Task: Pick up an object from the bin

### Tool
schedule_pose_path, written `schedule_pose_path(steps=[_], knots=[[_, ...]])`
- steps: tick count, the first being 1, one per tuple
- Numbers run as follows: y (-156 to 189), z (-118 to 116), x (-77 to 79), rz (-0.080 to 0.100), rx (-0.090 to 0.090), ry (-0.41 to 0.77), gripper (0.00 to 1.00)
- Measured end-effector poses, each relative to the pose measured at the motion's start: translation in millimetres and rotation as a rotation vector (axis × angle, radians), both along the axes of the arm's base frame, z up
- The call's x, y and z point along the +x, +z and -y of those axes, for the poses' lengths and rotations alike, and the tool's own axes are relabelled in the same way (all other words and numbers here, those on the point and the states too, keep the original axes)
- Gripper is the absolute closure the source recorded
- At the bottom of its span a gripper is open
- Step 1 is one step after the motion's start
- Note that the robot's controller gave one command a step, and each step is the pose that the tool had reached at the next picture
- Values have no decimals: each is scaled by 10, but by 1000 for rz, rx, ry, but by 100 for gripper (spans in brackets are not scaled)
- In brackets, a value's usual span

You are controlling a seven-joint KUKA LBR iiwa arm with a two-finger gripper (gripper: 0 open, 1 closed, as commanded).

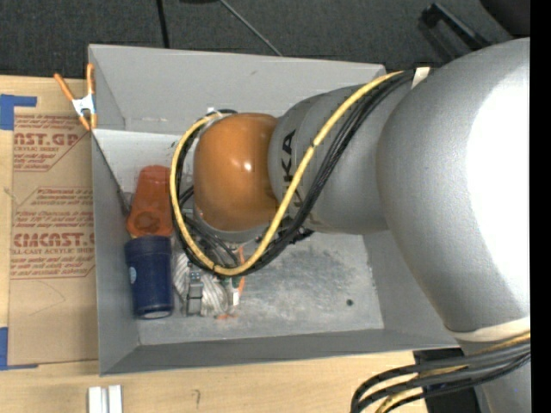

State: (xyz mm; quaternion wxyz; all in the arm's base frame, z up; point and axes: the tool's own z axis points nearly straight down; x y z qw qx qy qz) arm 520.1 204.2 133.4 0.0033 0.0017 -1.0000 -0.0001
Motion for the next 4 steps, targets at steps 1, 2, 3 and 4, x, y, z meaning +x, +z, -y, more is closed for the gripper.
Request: schedule_pose_path(steps=[1,2,3,4], knots=[[46,9,19,6,2,-2,0],[-270,397,-91,11,4,-15,0],[-428,616,47,1,-4,-147,0],[-613,651,-306,6,1,33,100]])
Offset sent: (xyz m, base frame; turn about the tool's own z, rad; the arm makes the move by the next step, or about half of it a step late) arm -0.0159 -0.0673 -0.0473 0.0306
